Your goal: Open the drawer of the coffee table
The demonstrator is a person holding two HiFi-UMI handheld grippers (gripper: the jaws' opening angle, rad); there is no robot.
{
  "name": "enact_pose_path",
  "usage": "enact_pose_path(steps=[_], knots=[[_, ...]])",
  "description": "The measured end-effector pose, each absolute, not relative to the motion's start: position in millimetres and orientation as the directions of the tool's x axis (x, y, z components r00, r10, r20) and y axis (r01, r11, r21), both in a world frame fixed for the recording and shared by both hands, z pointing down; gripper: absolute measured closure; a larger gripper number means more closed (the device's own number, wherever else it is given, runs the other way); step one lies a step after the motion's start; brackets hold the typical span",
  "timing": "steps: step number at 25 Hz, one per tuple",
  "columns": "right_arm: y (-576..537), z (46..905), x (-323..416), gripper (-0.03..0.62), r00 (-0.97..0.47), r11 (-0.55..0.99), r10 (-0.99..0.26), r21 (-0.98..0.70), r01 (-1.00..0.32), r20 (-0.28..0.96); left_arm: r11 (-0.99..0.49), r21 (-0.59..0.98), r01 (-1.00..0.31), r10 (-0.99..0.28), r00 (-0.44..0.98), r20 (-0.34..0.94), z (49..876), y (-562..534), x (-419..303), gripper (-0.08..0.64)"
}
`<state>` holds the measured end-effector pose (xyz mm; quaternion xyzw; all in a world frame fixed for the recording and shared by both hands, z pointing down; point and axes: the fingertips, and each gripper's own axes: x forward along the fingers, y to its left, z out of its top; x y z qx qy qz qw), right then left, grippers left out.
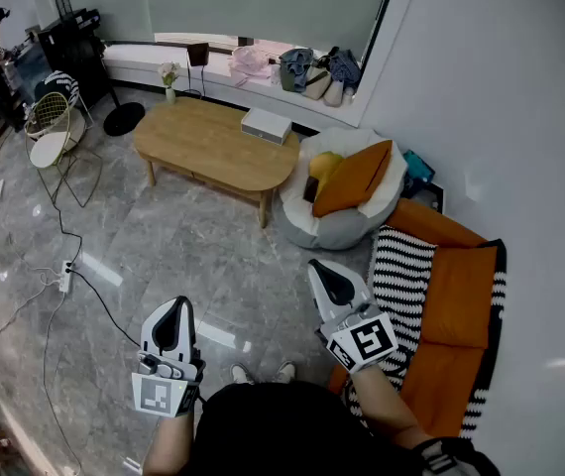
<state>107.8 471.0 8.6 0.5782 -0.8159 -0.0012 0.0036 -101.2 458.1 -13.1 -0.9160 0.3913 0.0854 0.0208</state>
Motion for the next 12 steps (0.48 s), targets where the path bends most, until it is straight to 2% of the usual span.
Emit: enact_pose_path(steps=[7, 12], knots=[[467.2, 16.1, 118.6, 0.597, -0.369, 0.369, -0.929, 0.001, -0.93, 0.016, -0.683, 0.031, -0.73, -0.723, 0.669, -0.172, -13.8, 455.1, -84.6, 0.552], [460.1, 27.1, 141.2, 0.597, -0.39, 0.39, -0.921, -0.081, -0.917, -0.016, -0.65, 0.017, -0.759, -0.751, 0.639, -0.166, -13.8, 456.9, -72.3, 0.554]])
